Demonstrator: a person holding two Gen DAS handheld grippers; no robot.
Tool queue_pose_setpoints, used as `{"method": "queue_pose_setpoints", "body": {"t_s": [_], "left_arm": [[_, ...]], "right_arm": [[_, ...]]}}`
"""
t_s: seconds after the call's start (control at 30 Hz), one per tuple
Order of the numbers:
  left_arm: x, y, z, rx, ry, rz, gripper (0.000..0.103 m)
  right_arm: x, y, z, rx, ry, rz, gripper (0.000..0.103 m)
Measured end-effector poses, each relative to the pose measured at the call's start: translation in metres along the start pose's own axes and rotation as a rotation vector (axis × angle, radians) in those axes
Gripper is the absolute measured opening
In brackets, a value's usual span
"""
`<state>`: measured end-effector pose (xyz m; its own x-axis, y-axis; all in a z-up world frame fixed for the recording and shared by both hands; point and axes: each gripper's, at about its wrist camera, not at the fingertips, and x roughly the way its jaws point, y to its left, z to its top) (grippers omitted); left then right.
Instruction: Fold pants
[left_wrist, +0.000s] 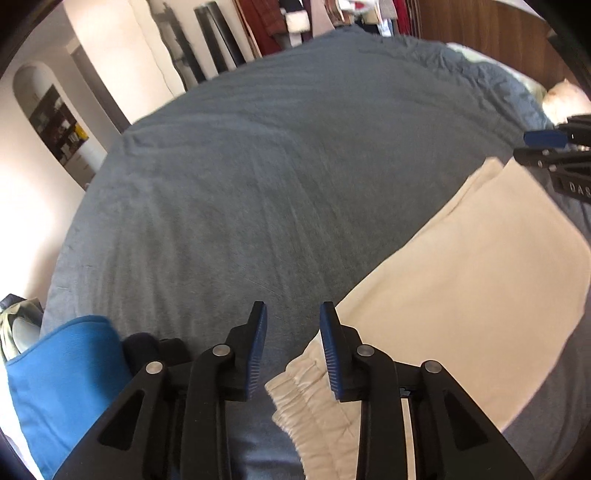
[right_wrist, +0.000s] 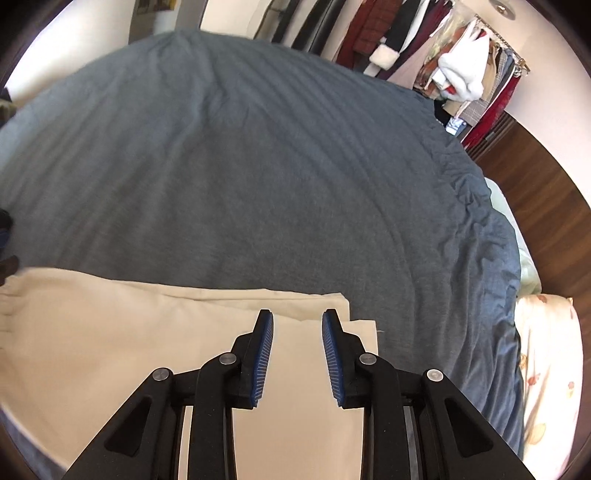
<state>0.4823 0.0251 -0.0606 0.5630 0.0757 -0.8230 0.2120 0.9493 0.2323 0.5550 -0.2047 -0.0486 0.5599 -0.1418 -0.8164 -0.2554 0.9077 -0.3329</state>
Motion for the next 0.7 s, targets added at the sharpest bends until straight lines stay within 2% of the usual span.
{"method": "queue_pose_setpoints", "body": {"t_s": [0.07, 0.13, 0.27, 0.47, 0.6, 0.67, 0.7], "left_arm": [[-0.014, 0.003, -0.001, -0.015, -0.021, -0.011, 0.03], [-0.028, 0.006, -0.002, -0.021, -0.037, -0.02, 0.03], [-0.054, 0.003, -0.006, -0.008, -0.076, -0.033, 0.032], [-0.092, -0.02, -0.009, 0.05, -0.176, -0.121, 0.034], [-0.111, -0.028, -0.003, 0.045, -0.19, -0.16, 0.035], [-0.12, -0.029, 0.0, 0.047, -0.189, -0.166, 0.035], [-0.127, -0.029, 0.002, 0.048, -0.19, -0.162, 0.035]], "right_arm": [[-0.02, -0.001, -0.001, 0.009, -0.031, 0.025, 0.032], [-0.04, -0.005, -0.005, 0.024, -0.069, 0.038, 0.043], [-0.066, -0.016, -0.019, 0.081, -0.104, 0.067, 0.043], [-0.1, -0.037, -0.053, 0.213, -0.169, 0.105, 0.043], [-0.121, -0.047, -0.072, 0.284, -0.216, 0.129, 0.043], [-0.133, -0.052, -0.079, 0.319, -0.241, 0.129, 0.046], [-0.138, -0.054, -0.083, 0.338, -0.248, 0.125, 0.052]]}}
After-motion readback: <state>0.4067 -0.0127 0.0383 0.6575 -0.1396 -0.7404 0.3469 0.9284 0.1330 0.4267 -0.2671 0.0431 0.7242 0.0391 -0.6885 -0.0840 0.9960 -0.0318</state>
